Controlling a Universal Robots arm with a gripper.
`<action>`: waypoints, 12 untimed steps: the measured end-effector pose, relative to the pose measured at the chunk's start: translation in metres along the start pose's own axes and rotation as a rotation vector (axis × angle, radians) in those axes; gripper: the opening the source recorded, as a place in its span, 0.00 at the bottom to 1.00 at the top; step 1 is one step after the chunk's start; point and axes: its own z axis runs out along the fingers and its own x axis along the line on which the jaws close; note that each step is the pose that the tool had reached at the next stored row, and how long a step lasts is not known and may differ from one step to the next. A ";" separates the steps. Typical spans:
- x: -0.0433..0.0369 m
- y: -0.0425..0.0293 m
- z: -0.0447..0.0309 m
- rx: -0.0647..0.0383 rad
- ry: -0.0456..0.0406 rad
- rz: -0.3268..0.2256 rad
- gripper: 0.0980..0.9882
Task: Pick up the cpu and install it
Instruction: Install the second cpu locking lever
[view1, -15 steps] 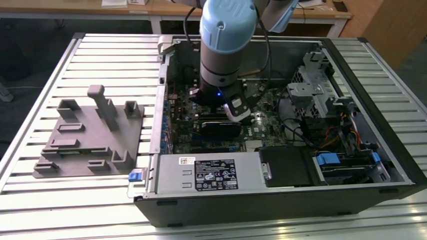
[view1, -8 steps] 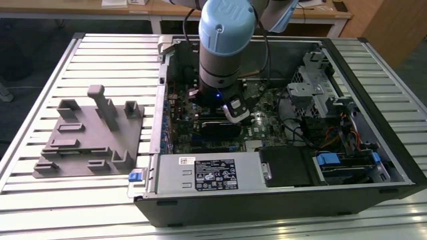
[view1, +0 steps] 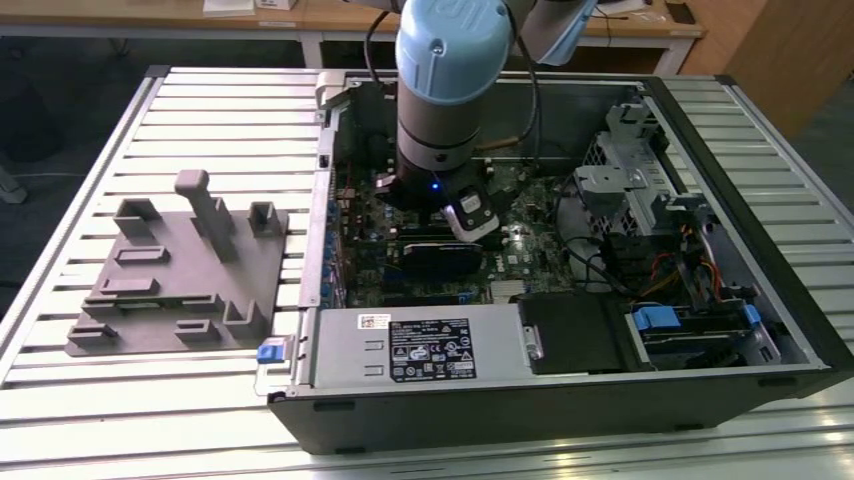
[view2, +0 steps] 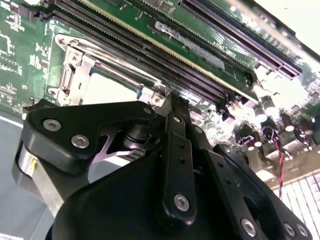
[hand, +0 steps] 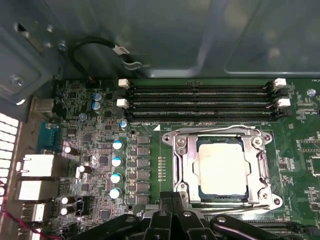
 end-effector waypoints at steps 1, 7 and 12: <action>0.0000 0.0003 -0.0010 0.000 0.0000 0.000 0.01; 0.0002 0.0016 -0.0052 -0.003 0.0000 0.000 0.01; 0.0002 0.0040 -0.0126 -0.005 0.0000 0.000 0.01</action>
